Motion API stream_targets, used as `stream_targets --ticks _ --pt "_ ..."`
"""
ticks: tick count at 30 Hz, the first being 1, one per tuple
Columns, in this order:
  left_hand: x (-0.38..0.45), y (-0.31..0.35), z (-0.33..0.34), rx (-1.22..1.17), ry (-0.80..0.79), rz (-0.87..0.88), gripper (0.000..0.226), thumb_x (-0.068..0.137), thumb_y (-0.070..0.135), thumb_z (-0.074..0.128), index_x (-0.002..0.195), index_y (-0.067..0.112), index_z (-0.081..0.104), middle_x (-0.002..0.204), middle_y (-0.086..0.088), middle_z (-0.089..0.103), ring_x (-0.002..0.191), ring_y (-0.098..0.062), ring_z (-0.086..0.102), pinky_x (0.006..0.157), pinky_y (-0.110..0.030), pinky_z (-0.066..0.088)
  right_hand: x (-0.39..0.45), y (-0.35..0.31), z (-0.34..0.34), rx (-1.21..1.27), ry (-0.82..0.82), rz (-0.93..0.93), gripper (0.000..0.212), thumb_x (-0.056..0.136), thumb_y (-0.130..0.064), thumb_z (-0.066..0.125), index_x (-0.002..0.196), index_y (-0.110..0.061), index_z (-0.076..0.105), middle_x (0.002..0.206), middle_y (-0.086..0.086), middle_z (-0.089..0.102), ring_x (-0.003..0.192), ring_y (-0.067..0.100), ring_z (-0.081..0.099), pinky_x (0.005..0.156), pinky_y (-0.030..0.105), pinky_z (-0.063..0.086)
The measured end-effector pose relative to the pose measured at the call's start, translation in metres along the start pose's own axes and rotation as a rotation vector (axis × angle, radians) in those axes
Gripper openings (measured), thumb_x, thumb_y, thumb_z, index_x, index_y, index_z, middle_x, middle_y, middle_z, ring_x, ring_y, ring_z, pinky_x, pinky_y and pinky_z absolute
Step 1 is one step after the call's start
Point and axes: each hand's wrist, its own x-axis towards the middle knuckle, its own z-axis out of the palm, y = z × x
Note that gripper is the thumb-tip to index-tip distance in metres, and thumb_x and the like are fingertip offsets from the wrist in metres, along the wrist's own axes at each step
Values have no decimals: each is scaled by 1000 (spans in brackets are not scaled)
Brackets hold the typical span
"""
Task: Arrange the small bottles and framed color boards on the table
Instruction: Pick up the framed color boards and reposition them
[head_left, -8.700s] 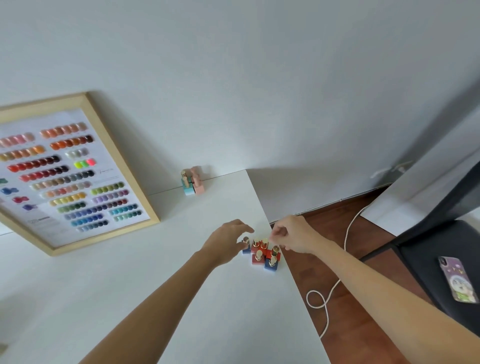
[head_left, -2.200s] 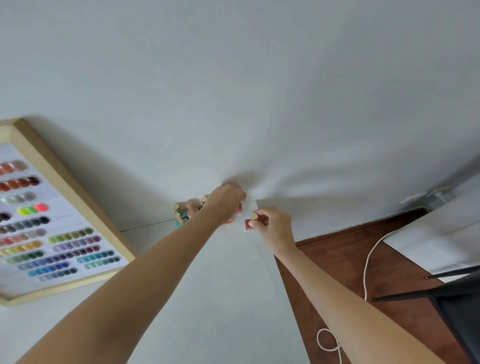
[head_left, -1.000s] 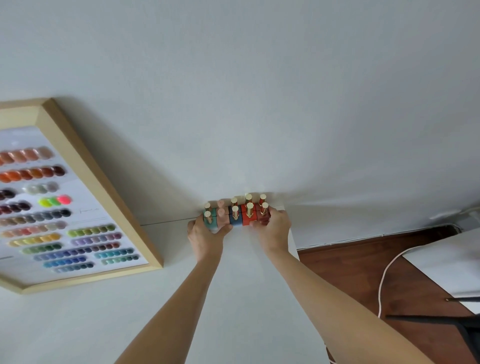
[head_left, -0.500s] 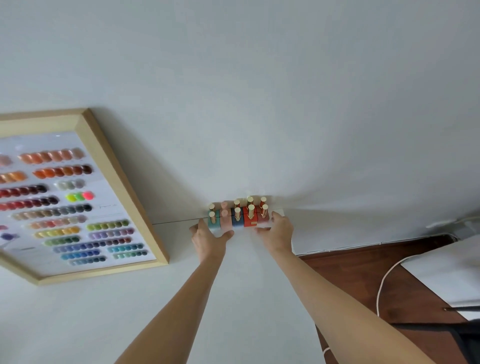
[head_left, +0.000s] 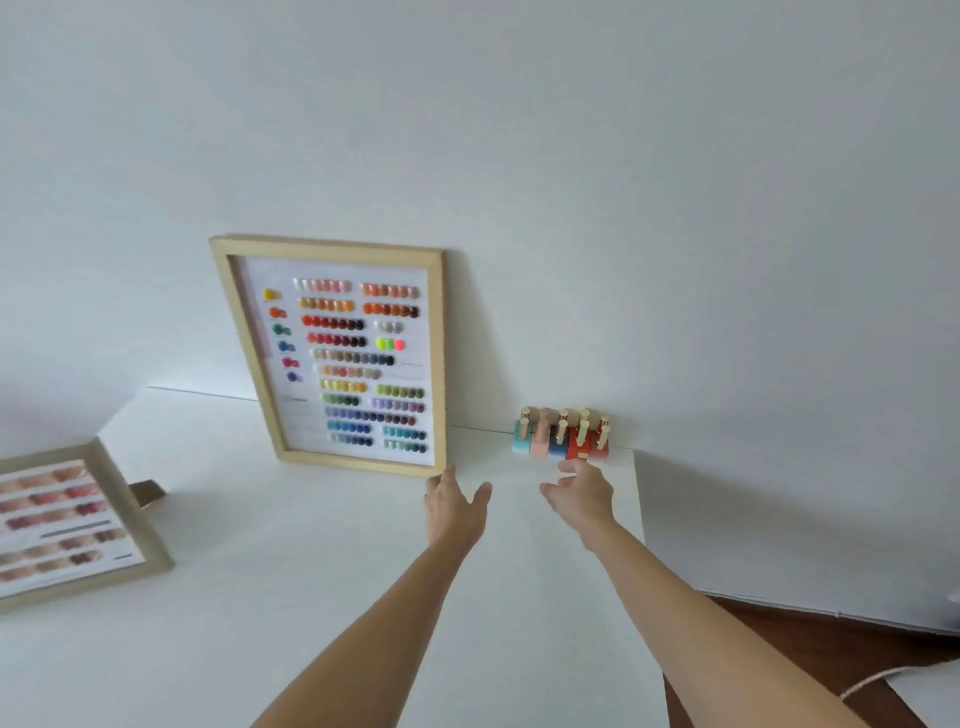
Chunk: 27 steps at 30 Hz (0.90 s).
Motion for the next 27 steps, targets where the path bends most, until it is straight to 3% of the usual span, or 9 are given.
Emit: stream_targets --ticks 3,9,14,22,27 --pt "-18 -17 -44 -17 50 -5 65 93 34 57 148 14 29 149 -8 34 137 -27 35 112 -45 36 -28 -15 19 -2 -71 -42 47 80 -12 71 123 -7 54 109 16 64 100 31 64 96 43 52" --pt "-38 -56 -137 -52 171 -44 67 91 35 60 148 15 30 150 -7 35 137 -26 37 110 -43 40 -79 -55 73 -41 -188 -149 43 80 -11 71 120 -6 55 99 15 69 94 29 67 92 43 55" --pt "-53 -100 -215 -85 257 -73 66 91 33 61 147 15 32 148 -8 37 134 -26 41 110 -41 40 -124 -89 129 -78 -258 -230 36 82 -10 69 115 -7 58 89 11 69 77 22 67 88 42 57" --pt "-80 -197 -344 -113 346 -109 64 89 27 64 145 14 35 148 -9 39 137 -26 37 112 -40 35 -208 -129 239 -99 -293 -305 34 83 -8 67 116 -7 58 80 6 65 71 19 64 76 35 60" --pt "-88 -253 -414 -111 391 -94 64 90 26 64 146 14 35 150 -9 37 139 -27 35 114 -41 33 -248 -142 302 -102 -294 -341 35 84 -8 66 118 -9 57 82 7 65 71 19 63 79 39 60"
